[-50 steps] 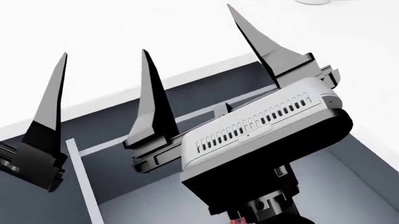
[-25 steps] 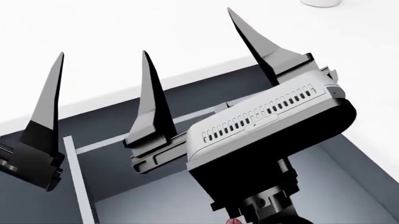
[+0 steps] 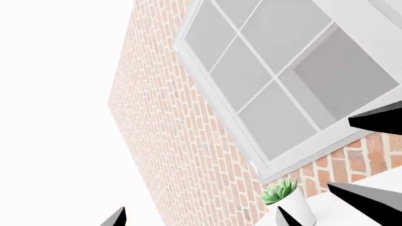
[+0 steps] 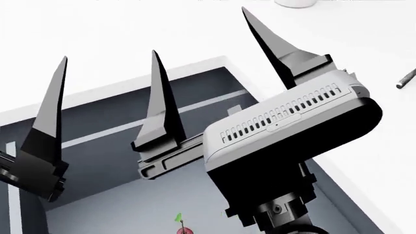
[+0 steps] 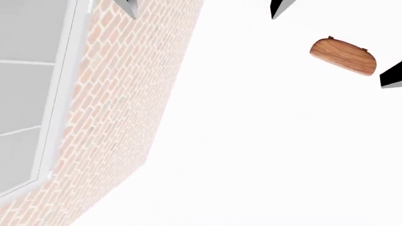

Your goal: Close the left drawer.

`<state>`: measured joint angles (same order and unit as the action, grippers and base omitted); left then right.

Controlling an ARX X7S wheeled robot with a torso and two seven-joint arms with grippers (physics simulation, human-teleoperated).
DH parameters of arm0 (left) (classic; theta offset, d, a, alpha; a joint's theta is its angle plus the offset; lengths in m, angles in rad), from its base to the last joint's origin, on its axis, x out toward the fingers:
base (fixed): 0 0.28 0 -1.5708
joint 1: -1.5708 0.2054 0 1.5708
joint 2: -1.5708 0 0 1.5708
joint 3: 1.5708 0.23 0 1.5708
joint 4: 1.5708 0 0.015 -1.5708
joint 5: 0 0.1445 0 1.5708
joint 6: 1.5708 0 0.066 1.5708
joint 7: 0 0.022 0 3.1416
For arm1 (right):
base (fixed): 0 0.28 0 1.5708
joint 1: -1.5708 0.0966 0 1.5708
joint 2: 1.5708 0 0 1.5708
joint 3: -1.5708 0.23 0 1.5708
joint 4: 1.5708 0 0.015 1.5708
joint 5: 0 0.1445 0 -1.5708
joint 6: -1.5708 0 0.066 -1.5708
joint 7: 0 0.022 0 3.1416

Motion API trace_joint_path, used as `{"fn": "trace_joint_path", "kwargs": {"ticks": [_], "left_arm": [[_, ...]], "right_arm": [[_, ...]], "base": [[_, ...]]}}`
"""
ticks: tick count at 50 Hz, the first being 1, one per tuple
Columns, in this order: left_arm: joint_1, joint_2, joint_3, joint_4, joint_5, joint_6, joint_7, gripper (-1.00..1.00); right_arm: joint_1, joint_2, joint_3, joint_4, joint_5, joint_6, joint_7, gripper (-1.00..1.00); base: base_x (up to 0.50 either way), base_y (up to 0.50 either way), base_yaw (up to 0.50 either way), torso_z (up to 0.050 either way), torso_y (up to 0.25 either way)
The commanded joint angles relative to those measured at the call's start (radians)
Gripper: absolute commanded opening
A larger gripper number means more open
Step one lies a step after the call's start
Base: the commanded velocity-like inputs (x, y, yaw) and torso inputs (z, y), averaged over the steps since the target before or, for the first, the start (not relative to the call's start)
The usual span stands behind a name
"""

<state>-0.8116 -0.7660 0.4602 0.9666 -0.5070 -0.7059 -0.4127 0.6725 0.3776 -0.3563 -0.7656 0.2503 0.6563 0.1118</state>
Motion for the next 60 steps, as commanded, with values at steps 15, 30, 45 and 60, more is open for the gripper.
{"fn": "trace_joint_path", "kwargs": {"ticks": [15,30,45,60], "left_arm": [[-0.017,0.004,0.017,-0.003,-0.004,-0.001,-0.006,1.00],[0.002,-0.007,0.011,-0.017,-0.001,0.022,-0.014,1.00],[0.000,-0.007,0.018,-0.021,-0.001,0.022,-0.019,1.00],[0.193,-0.233,-0.296,-0.003,-0.087,0.004,-0.151,1.00]], "right_arm": [[-0.003,0.012,-0.001,0.016,-0.006,-0.025,0.009,1.00],[-0.002,0.015,-0.016,0.021,-0.013,-0.030,0.012,1.00],[-0.003,0.017,-0.008,0.024,-0.003,-0.030,0.018,1.00],[0.005,0.009,-0.024,0.086,-0.014,-0.065,0.014,1.00]], "base": [[0.27,0.10,0.00,0.000,0.000],[0.00,0.00,0.00,0.000,0.000],[0.00,0.00,0.00,0.000,0.000],[0.00,0.00,0.00,0.000,0.000]]}}
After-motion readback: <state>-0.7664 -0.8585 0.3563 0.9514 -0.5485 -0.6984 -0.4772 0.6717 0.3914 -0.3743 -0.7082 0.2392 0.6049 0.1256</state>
